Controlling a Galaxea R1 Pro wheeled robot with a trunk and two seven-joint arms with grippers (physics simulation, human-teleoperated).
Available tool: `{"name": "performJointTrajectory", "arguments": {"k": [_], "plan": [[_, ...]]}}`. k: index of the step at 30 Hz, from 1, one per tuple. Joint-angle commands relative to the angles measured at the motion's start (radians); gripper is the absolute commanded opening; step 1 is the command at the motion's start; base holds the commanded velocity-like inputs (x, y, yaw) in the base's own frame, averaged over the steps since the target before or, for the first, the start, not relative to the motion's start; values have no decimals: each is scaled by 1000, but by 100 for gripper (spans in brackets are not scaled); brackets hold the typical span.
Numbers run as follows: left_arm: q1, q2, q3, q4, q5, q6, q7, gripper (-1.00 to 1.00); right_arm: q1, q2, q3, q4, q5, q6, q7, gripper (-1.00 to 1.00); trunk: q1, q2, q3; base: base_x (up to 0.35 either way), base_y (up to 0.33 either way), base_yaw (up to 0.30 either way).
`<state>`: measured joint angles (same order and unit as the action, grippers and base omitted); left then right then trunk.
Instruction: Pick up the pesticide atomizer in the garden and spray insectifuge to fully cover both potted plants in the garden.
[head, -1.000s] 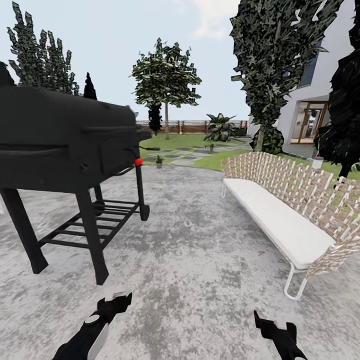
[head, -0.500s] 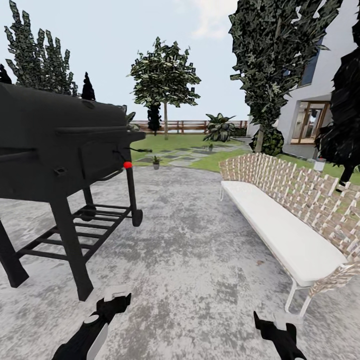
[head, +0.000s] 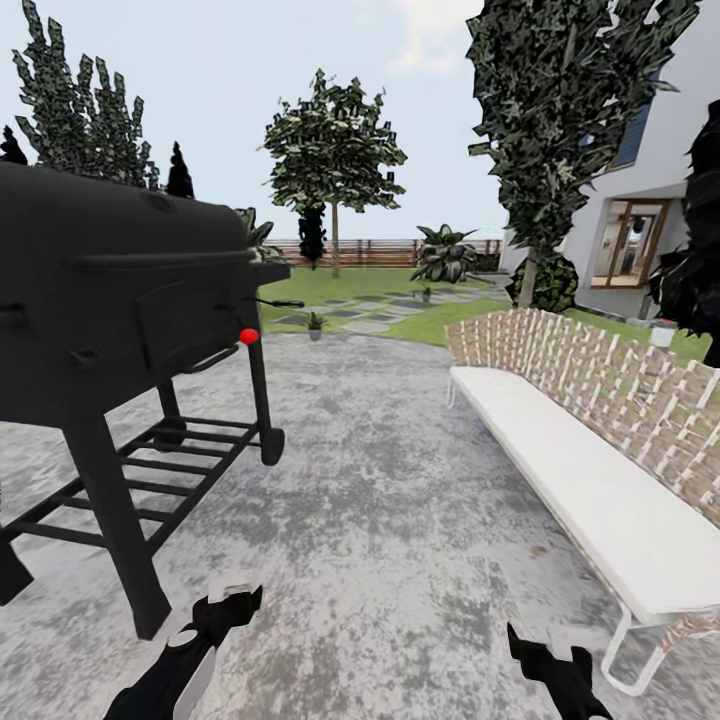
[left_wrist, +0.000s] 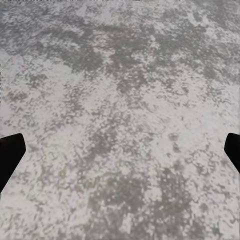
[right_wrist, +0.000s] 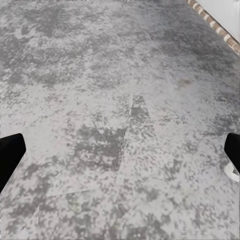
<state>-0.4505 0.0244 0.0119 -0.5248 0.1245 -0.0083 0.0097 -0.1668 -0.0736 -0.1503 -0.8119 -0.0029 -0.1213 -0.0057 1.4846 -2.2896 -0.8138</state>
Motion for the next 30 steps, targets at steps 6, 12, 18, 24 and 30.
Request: {"name": "performJointTrajectory", "arguments": {"k": [6, 12, 18, 24, 30], "plan": [[-1, 0, -2, 0, 10, -1, 1, 100, 0, 0, 0, 0, 0, -3, 1, 100, 0, 0, -6, 332, 0, 112], [-1, 0, -2, 0, 10, -1, 1, 100, 0, 0, 0, 0, 0, -3, 1, 100, 0, 0, -8, 332, 0, 39], [-1, 0, -3, 0, 10, -1, 1, 100, 0, 0, 0, 0, 0, -3, 1, 100, 0, 0, -8, 332, -3, 6], [-1, 0, -3, 0, 10, -1, 1, 100, 0, 0, 0, 0, 0, -3, 0, 100, 0, 0, -8, 331, -80, 1], [-1, 0, -2, 0, 10, -1, 1, 100, 0, 0, 0, 0, 0, -3, 0, 100, 0, 0, -8, 324, -183, 0]]}}
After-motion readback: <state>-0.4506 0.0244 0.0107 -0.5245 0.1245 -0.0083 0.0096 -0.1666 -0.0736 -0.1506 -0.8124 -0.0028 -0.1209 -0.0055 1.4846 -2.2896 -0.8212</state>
